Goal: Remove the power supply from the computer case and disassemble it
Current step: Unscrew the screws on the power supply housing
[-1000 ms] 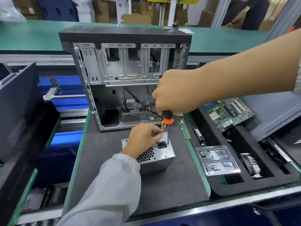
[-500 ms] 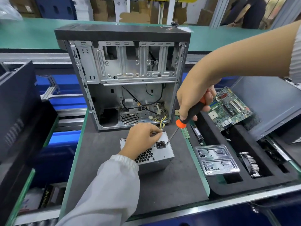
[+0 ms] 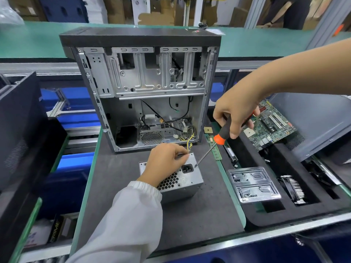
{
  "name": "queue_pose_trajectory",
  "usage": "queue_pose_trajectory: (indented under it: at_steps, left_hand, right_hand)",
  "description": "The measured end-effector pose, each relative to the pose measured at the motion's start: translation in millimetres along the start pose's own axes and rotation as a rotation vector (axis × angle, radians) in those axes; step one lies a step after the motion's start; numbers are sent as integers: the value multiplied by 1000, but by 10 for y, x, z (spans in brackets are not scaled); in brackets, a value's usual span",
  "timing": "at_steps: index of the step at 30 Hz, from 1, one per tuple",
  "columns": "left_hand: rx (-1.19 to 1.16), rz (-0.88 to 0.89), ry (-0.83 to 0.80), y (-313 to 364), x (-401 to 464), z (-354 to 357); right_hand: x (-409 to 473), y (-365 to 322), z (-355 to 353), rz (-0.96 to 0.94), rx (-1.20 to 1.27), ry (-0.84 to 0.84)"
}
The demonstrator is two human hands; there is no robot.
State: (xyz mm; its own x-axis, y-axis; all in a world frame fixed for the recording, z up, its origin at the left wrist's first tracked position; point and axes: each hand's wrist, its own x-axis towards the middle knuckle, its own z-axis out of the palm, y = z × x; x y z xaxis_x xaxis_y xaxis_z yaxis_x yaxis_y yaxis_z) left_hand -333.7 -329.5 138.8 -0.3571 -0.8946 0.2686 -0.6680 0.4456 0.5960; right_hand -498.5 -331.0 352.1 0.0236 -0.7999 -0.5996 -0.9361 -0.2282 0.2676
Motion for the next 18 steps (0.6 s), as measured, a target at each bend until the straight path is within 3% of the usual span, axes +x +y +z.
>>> queue_pose_trajectory:
  at_steps: [3, 7, 18]
  left_hand:
    - [1, 1, 4, -2, 3, -1]
    - [16, 10, 2, -12, 5, 0]
    - [13, 4, 4, -26, 1, 14]
  right_hand:
    - [50, 26, -43, -113, -96, -60]
    - [109, 28, -87, -196, -184, -20]
    - [111, -10, -119, -176, -237, -72]
